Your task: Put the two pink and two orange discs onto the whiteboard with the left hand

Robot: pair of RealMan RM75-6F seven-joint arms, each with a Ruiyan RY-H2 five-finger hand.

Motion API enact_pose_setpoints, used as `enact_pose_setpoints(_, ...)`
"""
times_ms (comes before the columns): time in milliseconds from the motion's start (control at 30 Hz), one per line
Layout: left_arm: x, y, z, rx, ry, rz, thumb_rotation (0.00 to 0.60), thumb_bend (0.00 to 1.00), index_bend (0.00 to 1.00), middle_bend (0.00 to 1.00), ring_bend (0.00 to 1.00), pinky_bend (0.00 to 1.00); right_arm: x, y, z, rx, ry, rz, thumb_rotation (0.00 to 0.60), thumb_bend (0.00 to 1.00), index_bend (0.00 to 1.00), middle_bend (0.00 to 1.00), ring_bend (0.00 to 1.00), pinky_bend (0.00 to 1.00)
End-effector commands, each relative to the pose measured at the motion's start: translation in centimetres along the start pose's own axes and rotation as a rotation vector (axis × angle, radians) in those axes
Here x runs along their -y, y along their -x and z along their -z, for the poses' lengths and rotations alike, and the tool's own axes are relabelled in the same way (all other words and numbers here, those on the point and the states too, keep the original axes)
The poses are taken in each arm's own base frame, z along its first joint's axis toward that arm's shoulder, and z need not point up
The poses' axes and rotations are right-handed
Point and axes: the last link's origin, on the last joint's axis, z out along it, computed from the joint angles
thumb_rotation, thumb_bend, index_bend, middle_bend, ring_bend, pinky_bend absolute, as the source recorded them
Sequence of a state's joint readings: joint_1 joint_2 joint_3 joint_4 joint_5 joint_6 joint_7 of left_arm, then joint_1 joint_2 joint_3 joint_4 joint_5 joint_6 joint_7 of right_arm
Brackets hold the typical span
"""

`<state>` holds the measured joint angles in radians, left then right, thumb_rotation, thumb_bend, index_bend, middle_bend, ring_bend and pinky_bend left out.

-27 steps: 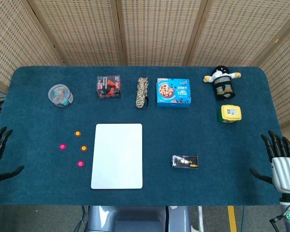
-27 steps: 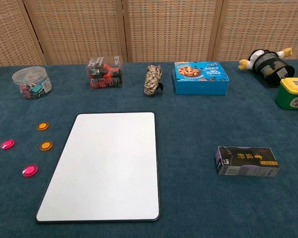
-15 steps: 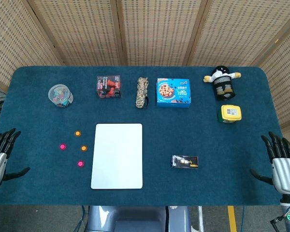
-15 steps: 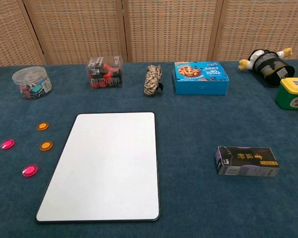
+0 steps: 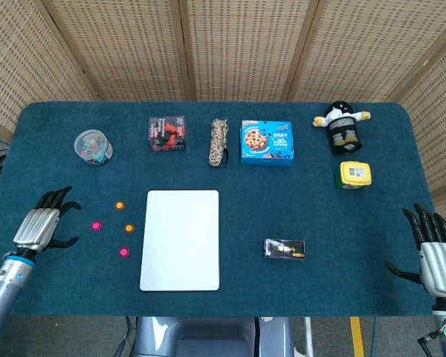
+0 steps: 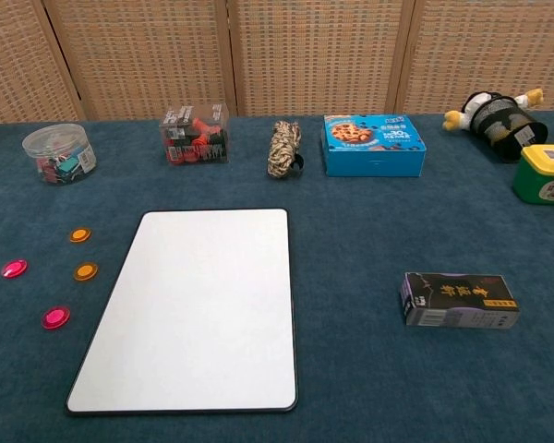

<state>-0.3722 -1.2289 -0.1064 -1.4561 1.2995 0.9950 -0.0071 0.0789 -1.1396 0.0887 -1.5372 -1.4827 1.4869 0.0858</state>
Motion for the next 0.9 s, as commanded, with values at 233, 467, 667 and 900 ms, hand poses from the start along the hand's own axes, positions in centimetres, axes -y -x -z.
enact_pose_setpoints(233,-0.8,3.1,-4.1,0.104,-0.034,-0.023,0.600,0.33,0.35,0.00,0.00,0.00,-0.3,0.0,0.0,0.019,0.016,-0.014,0.600,0.00,0.00,0.00,0.00,0.00)
enact_pose_setpoints(467,-0.6,3.8,-4.3,0.110,-0.052,-0.032,0.600,0.33,0.37,0.00,0.00,0.00,-0.3,-0.1,0.0,0.027,0.019,-0.019,0.600,0.00,0.00,0.00,0.00,0.00)
enact_pose_setpoints(667,-0.9,4.7,-4.4,0.128,-0.052,-0.042,0.600,0.32,0.37,0.00,0.00,0.00,-0.3,-0.1,0.0,0.028,0.019,-0.022,0.600,0.00,0.00,0.00,0.00,0.00)
enact_pose_setpoints(900,-1.3,5.2,-4.8,0.127,-0.058,-0.034,0.600,0.33,0.37,0.00,0.00,0.00,-0.3,-0.1,0.1,0.028,0.021,-0.025,0.600,0.00,0.00,0.00,0.00,0.00)
